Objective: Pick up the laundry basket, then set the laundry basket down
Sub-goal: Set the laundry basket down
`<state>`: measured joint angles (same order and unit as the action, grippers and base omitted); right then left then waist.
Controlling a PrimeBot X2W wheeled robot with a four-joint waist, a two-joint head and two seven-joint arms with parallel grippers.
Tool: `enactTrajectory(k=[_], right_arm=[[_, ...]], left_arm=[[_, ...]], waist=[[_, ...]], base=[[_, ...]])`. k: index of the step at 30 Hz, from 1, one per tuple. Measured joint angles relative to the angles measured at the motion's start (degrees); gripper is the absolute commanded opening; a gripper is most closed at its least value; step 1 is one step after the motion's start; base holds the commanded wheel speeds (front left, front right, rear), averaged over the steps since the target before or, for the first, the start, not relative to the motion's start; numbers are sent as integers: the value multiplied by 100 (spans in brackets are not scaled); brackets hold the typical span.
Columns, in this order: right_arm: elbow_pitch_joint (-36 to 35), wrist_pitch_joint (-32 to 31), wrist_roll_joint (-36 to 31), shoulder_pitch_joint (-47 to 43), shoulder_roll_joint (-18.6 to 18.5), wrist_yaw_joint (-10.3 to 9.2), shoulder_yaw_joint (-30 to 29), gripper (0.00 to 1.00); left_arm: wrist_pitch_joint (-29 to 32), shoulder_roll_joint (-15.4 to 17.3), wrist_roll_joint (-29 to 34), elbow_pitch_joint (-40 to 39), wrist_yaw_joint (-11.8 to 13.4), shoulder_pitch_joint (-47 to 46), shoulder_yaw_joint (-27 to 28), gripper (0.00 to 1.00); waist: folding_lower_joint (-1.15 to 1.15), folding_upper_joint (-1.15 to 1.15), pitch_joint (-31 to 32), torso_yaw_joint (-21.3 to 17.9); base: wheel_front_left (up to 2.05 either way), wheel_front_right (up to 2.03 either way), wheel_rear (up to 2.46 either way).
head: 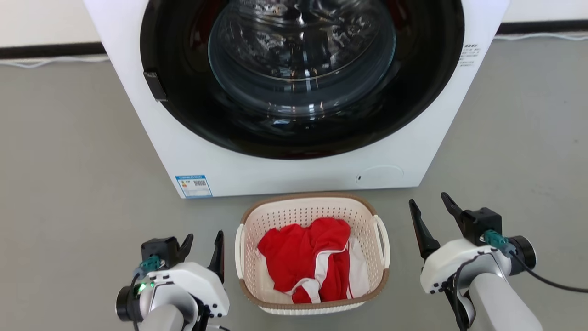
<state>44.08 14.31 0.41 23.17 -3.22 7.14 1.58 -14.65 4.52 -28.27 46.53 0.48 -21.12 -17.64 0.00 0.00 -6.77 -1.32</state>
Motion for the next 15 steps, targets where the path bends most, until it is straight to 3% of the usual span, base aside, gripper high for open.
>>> enactTrajectory(k=[15], right_arm=[[-867, 0, -101, -759, 20, 0, -252, 100]], left_arm=[[0, -51, 487, -1047, -58, 1015, 1104, 100]], waist=[[-1, 0, 471, -102]], base=[[0, 0, 0]])
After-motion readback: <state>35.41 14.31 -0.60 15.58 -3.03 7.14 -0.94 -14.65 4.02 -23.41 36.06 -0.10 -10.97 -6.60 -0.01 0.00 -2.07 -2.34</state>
